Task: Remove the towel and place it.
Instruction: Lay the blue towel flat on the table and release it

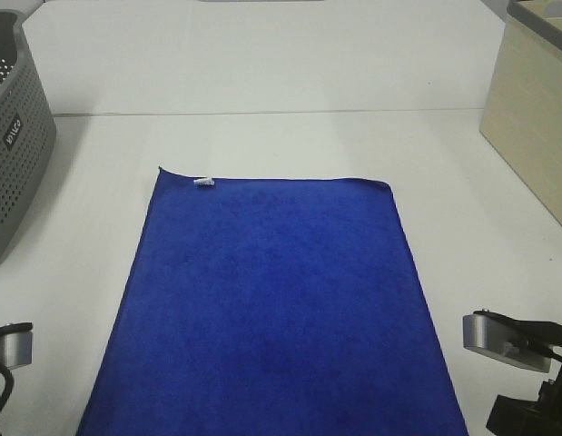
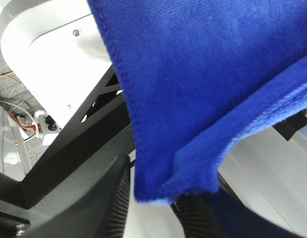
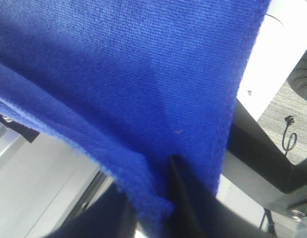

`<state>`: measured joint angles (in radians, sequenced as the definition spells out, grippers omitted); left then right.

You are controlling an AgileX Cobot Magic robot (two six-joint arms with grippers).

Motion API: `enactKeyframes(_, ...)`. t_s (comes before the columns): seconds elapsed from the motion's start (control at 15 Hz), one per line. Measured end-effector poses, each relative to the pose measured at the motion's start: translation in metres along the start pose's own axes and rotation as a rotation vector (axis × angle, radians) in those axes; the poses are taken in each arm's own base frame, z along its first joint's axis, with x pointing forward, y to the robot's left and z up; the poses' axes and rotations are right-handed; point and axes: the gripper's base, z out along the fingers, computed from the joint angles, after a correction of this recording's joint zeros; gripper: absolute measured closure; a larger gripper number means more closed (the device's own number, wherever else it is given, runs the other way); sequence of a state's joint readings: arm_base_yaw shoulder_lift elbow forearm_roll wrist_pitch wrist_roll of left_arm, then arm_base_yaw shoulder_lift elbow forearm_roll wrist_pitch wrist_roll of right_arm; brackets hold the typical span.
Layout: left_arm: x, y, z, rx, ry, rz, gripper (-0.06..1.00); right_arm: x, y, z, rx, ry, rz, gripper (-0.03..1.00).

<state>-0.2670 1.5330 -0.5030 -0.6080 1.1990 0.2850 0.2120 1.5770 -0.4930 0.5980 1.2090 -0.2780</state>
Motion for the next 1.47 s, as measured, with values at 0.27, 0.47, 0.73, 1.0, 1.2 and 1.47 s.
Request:
enactKeyframes(0.27,0.001,0.001,0.0,-0.014,0.011,0.001,0.51,0.001,-0.002,0.001,0.013,0.006,0.007,0.35)
enactKeyframes(0.47,0.001,0.001,0.0,-0.014,0.013,-0.014,0.36,0.001,-0.002,0.001,0.013,0.006,0.008,0.3)
enactKeyframes(0.73,-0.005,-0.003,-0.008,-0.017,-0.016,0.005,0.35,-0.002,0.0,-0.003,0.024,-0.005,-0.004,0.3)
enactKeyframes(1.0,-0.033,-0.026,-0.053,-0.075,-0.181,0.136,0.35,-0.026,0.028,-0.056,0.079,-0.201,-0.127,0.3)
enactKeyframes(1.2,-0.045,-0.043,-0.085,-0.106,-0.292,0.21,0.35,-0.03,0.048,-0.094,0.14,-0.346,-0.222,0.3)
enactKeyframes(1.47,-0.065,-0.063,-0.129,-0.177,-0.493,0.278,0.35,-0.042,0.051,-0.167,0.042,-0.591,-0.208,0.3)
